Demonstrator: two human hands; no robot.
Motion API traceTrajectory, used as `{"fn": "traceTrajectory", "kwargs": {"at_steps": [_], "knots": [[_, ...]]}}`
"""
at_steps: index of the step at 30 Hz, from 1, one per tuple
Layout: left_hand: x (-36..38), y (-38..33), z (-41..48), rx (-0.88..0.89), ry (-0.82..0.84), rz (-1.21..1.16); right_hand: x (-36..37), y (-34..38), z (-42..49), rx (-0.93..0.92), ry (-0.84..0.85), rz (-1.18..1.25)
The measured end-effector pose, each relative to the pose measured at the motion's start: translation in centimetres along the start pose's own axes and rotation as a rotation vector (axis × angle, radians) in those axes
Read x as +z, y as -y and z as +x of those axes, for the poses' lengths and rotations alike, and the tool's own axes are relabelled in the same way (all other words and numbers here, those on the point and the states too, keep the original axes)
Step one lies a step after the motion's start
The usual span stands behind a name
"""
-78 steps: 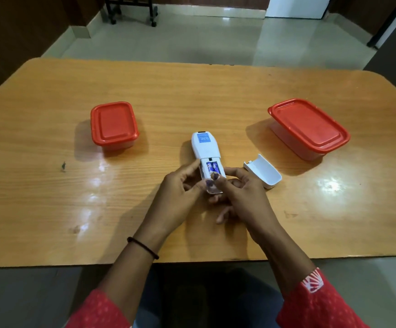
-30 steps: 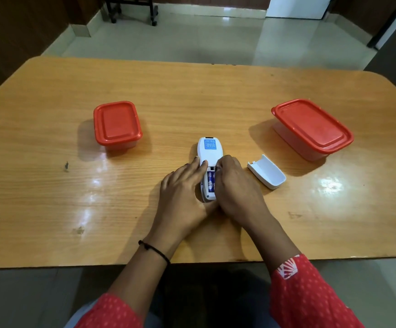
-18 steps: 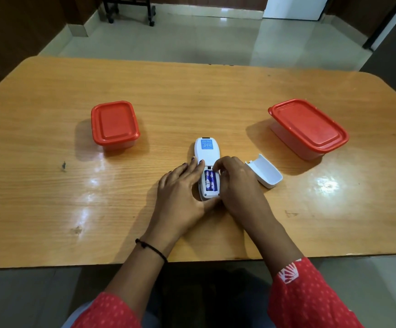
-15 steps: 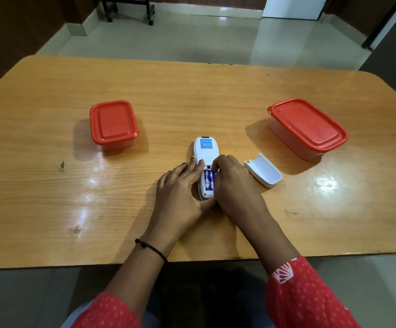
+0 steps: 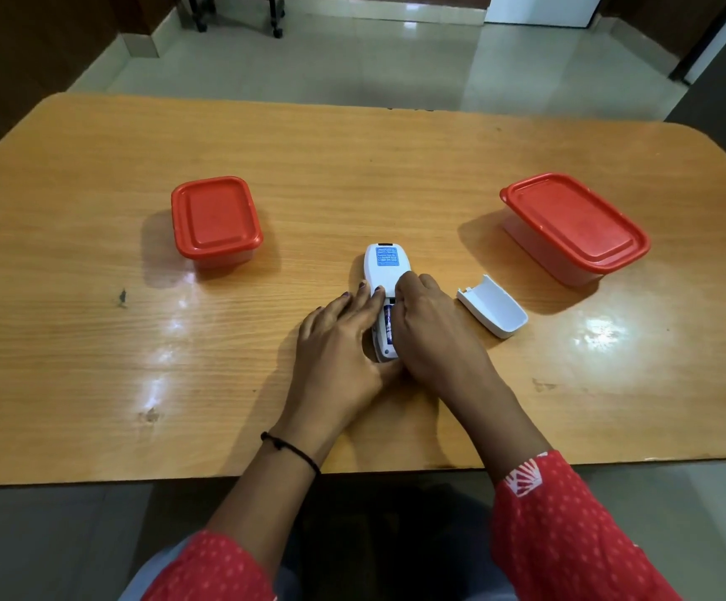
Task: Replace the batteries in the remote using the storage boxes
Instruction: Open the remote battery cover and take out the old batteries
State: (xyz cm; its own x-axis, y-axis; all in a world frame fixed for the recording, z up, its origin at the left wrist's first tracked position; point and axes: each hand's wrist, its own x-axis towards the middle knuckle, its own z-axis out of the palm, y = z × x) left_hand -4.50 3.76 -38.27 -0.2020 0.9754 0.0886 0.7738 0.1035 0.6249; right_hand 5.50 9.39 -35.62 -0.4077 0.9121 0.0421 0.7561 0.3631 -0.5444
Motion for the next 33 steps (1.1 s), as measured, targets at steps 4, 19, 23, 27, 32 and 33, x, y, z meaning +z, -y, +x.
{"fn": "traceTrajectory", "kwargs": {"at_steps": [4,19,23,27,32,33], "knots": [[0.0,0.1,0.0,0.005,0.008,0.005,0.0,-0.4,0.1,-0.01,-0.001,0.013],[-0.1,0.2,-0.1,0.022,0.001,0.028,-1.4,-1.8,-2.6,-0.134,-0.075,0.287],[0.0,0.3,0.1,0.016,0.013,0.048,-2.9,-2.9,-2.7,-0.1,-0.358,0.555],[0.1,0.4,0.0,0.034,-0.018,0.063,-3.2,-5.0,-2.9,-0.044,-0.434,0.371],[0.0,0.6,-0.3,0.083,-0.018,0.12,-2.0,-6.4,-3.2,-0.079,-0.369,-0.079],[-0.1,0.6,-0.3,0.082,-0.016,0.119,-2.0,-6.4,-3.2,-0.069,-0.371,-0.158]]}}
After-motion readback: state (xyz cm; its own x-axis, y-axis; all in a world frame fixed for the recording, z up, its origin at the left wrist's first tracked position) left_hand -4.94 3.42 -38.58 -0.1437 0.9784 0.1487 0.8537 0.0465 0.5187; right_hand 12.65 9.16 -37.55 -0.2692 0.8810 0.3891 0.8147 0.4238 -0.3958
